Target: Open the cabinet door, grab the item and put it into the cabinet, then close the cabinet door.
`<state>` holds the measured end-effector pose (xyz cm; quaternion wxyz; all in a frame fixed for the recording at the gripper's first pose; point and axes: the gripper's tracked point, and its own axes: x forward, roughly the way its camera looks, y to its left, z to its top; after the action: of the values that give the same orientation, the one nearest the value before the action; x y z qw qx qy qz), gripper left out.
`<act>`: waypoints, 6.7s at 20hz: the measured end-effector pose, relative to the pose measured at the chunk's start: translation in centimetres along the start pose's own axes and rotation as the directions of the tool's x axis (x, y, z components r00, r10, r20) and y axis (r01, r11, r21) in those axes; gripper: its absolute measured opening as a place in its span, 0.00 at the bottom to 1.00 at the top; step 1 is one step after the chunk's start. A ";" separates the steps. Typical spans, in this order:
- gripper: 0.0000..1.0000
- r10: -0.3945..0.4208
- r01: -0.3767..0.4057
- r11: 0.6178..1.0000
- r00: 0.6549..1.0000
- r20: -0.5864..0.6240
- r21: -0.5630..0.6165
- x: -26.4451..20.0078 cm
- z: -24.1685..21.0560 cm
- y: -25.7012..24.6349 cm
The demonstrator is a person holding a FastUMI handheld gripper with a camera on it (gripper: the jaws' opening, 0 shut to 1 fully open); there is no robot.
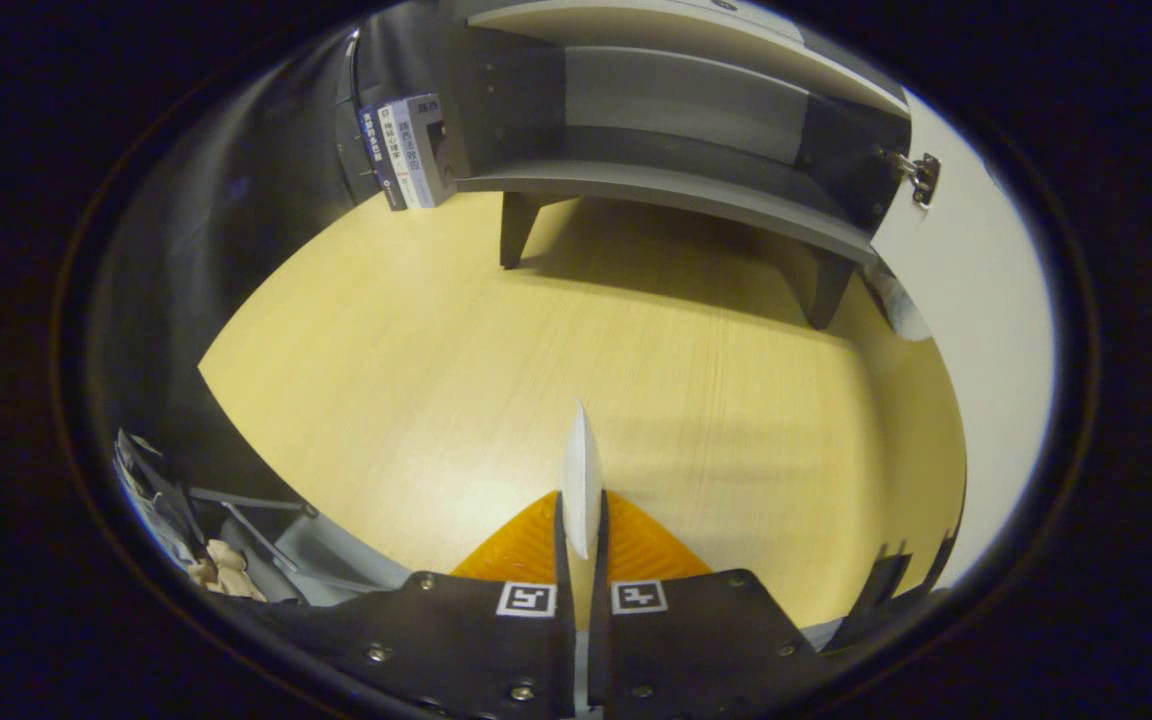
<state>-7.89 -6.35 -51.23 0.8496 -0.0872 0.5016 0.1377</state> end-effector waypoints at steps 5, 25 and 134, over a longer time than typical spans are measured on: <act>0.06 -0.022 0.021 1.000 0.999 0.041 0.023 -2.9 2.8 -0.9; 0.06 -0.047 0.003 0.995 0.899 0.435 0.101 -21.1 31.9 -6.1; 0.68 -0.828 0.467 0.558 0.371 0.421 0.686 -49.9 8.9 -26.0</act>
<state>-15.04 -35.73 -2.89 0.9444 -0.0218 0.0676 -0.3209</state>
